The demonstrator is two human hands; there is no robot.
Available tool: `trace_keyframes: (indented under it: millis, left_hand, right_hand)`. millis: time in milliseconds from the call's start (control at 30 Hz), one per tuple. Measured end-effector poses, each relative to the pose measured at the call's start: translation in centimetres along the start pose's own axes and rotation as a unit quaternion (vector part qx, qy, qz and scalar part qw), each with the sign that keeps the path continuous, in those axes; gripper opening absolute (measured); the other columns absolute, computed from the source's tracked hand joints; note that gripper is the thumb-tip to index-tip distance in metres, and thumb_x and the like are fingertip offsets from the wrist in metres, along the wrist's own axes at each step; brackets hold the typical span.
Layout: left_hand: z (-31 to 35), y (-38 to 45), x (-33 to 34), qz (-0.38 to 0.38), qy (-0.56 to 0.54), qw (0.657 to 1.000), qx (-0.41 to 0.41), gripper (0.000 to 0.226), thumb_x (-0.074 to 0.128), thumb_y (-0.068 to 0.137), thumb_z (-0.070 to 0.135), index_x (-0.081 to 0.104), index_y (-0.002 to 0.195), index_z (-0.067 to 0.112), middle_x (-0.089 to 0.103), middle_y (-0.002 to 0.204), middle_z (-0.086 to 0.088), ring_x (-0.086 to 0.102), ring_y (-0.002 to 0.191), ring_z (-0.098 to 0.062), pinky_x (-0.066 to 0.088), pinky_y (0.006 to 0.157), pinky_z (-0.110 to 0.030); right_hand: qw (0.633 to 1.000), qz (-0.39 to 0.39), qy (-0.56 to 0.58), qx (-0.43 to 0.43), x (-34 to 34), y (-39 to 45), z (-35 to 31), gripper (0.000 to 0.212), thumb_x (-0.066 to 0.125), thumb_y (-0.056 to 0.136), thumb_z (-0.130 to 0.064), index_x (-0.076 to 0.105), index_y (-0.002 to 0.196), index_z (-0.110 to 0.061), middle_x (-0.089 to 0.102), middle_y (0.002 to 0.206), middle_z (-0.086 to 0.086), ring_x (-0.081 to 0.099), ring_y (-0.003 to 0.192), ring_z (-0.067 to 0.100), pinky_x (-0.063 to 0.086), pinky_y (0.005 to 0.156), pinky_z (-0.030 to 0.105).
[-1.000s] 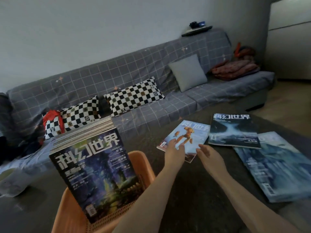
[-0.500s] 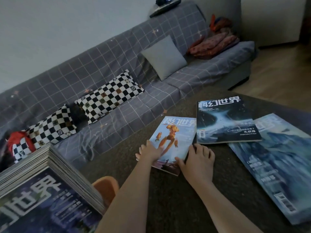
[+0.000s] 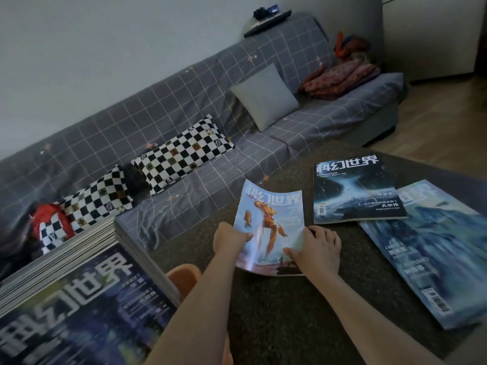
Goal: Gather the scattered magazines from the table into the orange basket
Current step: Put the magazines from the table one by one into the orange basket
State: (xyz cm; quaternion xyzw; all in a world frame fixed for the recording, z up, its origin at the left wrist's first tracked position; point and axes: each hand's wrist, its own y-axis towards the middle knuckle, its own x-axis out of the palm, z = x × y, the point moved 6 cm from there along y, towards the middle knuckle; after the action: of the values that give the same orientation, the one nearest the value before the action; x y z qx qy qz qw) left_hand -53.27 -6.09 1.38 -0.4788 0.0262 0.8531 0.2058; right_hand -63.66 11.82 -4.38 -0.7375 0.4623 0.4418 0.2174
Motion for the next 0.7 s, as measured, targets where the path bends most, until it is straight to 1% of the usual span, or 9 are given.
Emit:
trace_keyframes:
  millis: [67, 167, 233, 300, 367, 433, 500, 567, 700]
  left_hand:
    - [-0.1, -1.6, -1.1, 0.007, -0.053, 0.998, 0.013, 0.045, 0.076, 0.080, 0.024, 0.049, 0.112, 0.009, 0.060, 0.110, -0.012, 0.058, 0.090, -0.022, 0.050, 0.069, -0.034]
    - [-0.5, -4.5, -3.3, 0.042, -0.114, 0.992, 0.033, 0.040, 0.075, 0.081, 0.026, 0.046, 0.105, 0.013, 0.061, 0.106, -0.008, 0.057, 0.084, -0.020, 0.044, 0.058, -0.029]
    - [-1.0, -6.7, -4.9, 0.059, -0.152, 0.986, 0.036, 0.042, 0.075, 0.081, 0.028, 0.048, 0.110, 0.013, 0.061, 0.106, -0.005, 0.060, 0.084, -0.019, 0.049, 0.061, -0.030]
    - [-1.8, -8.9, -6.4, 0.067, -0.201, 0.977, 0.034, 0.045, 0.075, 0.081, 0.027, 0.049, 0.115, 0.014, 0.063, 0.103, -0.004, 0.066, 0.081, -0.018, 0.057, 0.069, -0.035]
    - [-2.7, -10.8, -7.8, 0.067, -0.250, 0.965, 0.040, 0.040, 0.075, 0.081, 0.027, 0.050, 0.110, 0.016, 0.065, 0.098, -0.003, 0.069, 0.075, -0.018, 0.060, 0.070, -0.039]
    - [-3.9, -12.5, -9.2, 0.063, -0.292, 0.953, 0.048, 0.033, 0.075, 0.080, 0.026, 0.049, 0.100, 0.020, 0.067, 0.096, -0.003, 0.071, 0.076, -0.020, 0.061, 0.071, -0.042]
    - [-4.9, -14.0, -10.6, 0.070, -0.316, 0.945, 0.056, 0.033, 0.077, 0.078, 0.028, 0.048, 0.093, 0.024, 0.067, 0.094, -0.002, 0.071, 0.077, -0.021, 0.061, 0.071, -0.045]
    - [-6.0, -15.4, -12.1, 0.085, -0.328, 0.939, 0.063, 0.033, 0.078, 0.076, 0.030, 0.047, 0.088, 0.028, 0.066, 0.092, 0.001, 0.071, 0.078, -0.020, 0.061, 0.070, -0.046]
    - [-8.1, -18.3, -15.3, 0.121, -0.351, 0.924, 0.088, 0.033, 0.080, 0.074, 0.032, 0.051, 0.088, 0.029, 0.068, 0.090, 0.003, 0.070, 0.076, -0.017, 0.061, 0.065, -0.043]
  right_hand:
    - [1.000, -0.026, 0.004, 0.006, -0.1, -0.6, -0.1, 0.069, 0.053, 0.079, -0.063, 0.043, 0.134, -0.022, 0.036, 0.144, 0.002, 0.025, 0.134, 0.025, 0.010, 0.113, 0.042]
    - [0.997, -0.064, 0.041, 0.028, -0.6, -1.8, -0.4, 0.066, 0.049, 0.080, -0.065, 0.048, 0.132, -0.023, 0.039, 0.143, 0.003, 0.027, 0.134, 0.025, 0.011, 0.113, 0.044]
    - [0.993, -0.091, 0.071, 0.039, -1.0, -2.8, -0.7, 0.066, 0.046, 0.082, -0.066, 0.049, 0.131, -0.022, 0.047, 0.137, 0.005, 0.033, 0.131, 0.025, 0.015, 0.112, 0.044]
    - [0.982, -0.127, 0.129, 0.054, -1.6, -4.2, -1.1, 0.063, 0.044, 0.084, -0.064, 0.051, 0.128, -0.020, 0.056, 0.125, 0.006, 0.045, 0.121, 0.025, 0.027, 0.107, 0.043]
    - [0.941, -0.161, 0.290, 0.073, -2.3, -5.8, -1.7, 0.054, 0.052, 0.086, -0.054, 0.053, 0.123, -0.014, 0.060, 0.113, 0.006, 0.056, 0.104, 0.022, 0.041, 0.094, 0.040]
    - [0.884, -0.172, 0.429, 0.076, -3.6, -7.7, -2.6, 0.042, 0.060, 0.086, -0.040, 0.053, 0.116, -0.013, 0.061, 0.108, 0.006, 0.059, 0.094, 0.018, 0.046, 0.082, 0.035]
    - [0.863, -0.161, 0.474, 0.058, -5.0, -9.3, -3.5, 0.033, 0.063, 0.085, -0.033, 0.052, 0.110, -0.015, 0.062, 0.105, 0.005, 0.061, 0.091, 0.017, 0.049, 0.079, 0.034]
    - [0.849, -0.148, 0.505, 0.043, -6.3, -10.8, -4.5, 0.032, 0.063, 0.085, -0.029, 0.052, 0.112, -0.014, 0.063, 0.104, 0.004, 0.063, 0.090, 0.018, 0.050, 0.077, 0.034]
    - [0.838, -0.143, 0.526, 0.004, -8.1, -13.4, -7.0, 0.032, 0.064, 0.085, -0.027, 0.053, 0.111, -0.016, 0.064, 0.106, 0.004, 0.063, 0.093, 0.019, 0.051, 0.083, 0.039]
